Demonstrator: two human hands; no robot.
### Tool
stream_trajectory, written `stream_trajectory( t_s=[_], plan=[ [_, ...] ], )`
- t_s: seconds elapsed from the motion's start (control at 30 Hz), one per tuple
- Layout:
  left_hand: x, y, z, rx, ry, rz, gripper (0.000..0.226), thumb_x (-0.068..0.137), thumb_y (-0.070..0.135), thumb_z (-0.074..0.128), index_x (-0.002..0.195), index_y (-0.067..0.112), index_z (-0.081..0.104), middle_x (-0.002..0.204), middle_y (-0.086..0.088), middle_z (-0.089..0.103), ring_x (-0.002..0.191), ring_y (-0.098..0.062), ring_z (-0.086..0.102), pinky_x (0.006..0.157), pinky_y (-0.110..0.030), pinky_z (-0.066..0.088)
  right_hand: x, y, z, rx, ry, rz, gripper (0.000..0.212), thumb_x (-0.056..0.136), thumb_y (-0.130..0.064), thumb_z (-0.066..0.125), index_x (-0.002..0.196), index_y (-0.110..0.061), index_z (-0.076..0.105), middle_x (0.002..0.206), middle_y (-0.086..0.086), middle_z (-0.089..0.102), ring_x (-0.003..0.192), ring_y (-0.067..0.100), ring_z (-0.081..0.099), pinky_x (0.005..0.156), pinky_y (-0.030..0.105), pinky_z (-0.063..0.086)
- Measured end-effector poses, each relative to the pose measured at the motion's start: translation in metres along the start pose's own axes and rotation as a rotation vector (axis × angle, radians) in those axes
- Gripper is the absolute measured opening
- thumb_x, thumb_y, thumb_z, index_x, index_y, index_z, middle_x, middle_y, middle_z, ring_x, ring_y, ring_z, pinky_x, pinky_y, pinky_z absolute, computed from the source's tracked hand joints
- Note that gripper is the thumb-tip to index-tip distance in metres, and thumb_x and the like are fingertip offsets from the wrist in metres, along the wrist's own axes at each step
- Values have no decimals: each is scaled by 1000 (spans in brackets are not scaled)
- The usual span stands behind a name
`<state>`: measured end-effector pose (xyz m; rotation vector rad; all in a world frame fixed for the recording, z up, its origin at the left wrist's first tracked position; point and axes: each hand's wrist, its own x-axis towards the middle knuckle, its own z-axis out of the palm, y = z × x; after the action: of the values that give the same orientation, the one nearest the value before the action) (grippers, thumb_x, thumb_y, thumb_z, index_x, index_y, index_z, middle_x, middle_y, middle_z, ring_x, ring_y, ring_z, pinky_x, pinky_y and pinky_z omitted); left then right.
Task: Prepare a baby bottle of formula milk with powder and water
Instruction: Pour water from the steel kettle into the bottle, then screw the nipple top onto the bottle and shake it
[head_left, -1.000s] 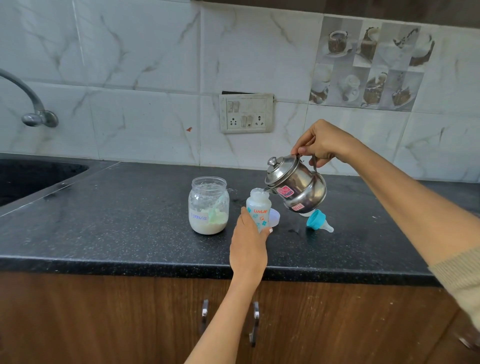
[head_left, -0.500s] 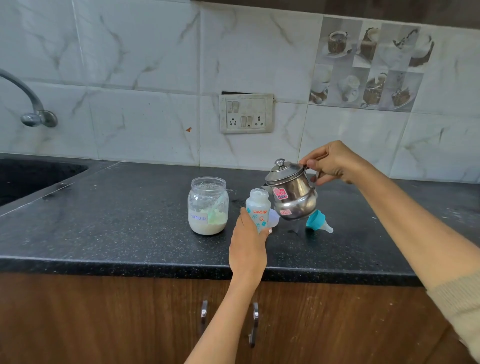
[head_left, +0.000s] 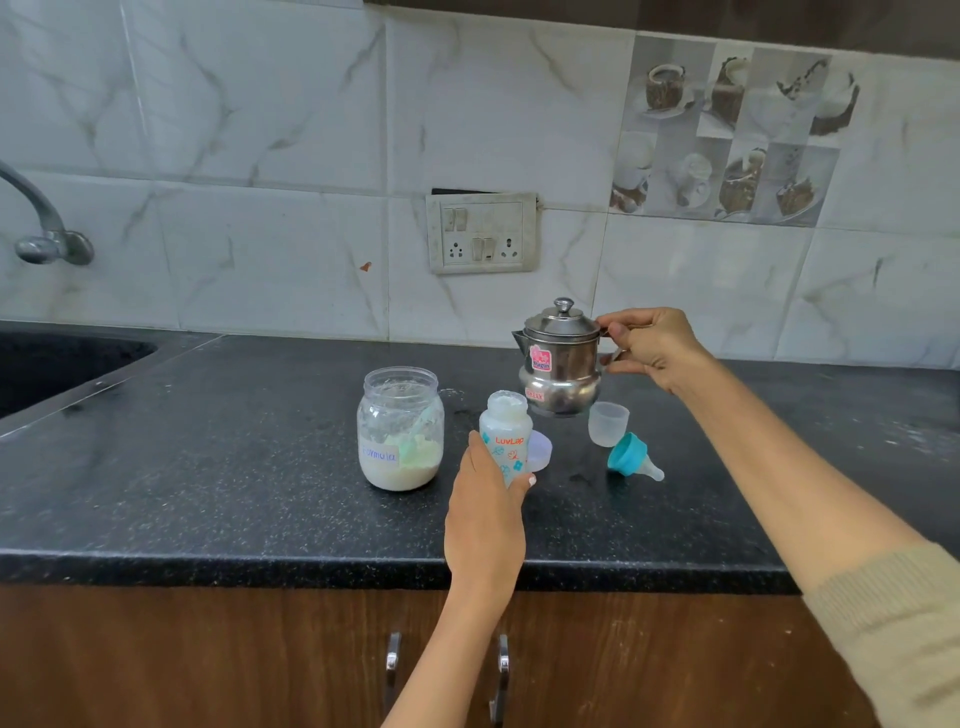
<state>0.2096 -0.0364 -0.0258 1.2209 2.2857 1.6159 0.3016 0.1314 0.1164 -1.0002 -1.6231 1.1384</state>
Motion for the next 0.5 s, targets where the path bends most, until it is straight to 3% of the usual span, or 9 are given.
stream_trajectory(
  t_s=[0.1, 0.23, 0.37, 0.5],
  plan=[
    [0, 0, 1, 21, 5, 5, 68, 90, 32, 60, 146, 25, 23, 142, 8, 43, 129, -13, 44, 98, -32, 43, 15, 11, 14, 97, 31, 2, 17, 92, -1, 54, 100, -7, 69, 110, 12, 66, 87, 33, 66, 61, 30, 59],
    [2, -1, 3, 49, 10, 3, 70, 91, 36, 57, 147, 26, 17, 145, 9, 39, 131, -11, 41, 99, -31, 42, 36, 31, 36, 182, 38, 42, 17, 92, 0, 54, 100, -5, 69, 107, 11, 65, 83, 30, 61, 67, 34, 60],
    [0, -1, 2, 31, 6, 16, 70, 92, 37, 54, 148, 30, 13, 145, 13, 37, 131, -9, 39, 100, -31, 41, 49, 47, 58, 239, 38, 79, 17, 92, 1, 53, 100, -3, 68, 105, 14, 64, 70, 26, 55, 50, 27, 58],
    [2, -1, 1, 27, 0, 34, 71, 93, 37, 52, 149, 30, 9, 148, 14, 33, 134, -7, 35, 102, -29, 39, 60, 62, 76, 254, 18, 101, 18, 93, 1, 52, 101, -2, 68, 114, 18, 64, 78, 34, 61, 62, 32, 60]
  ],
)
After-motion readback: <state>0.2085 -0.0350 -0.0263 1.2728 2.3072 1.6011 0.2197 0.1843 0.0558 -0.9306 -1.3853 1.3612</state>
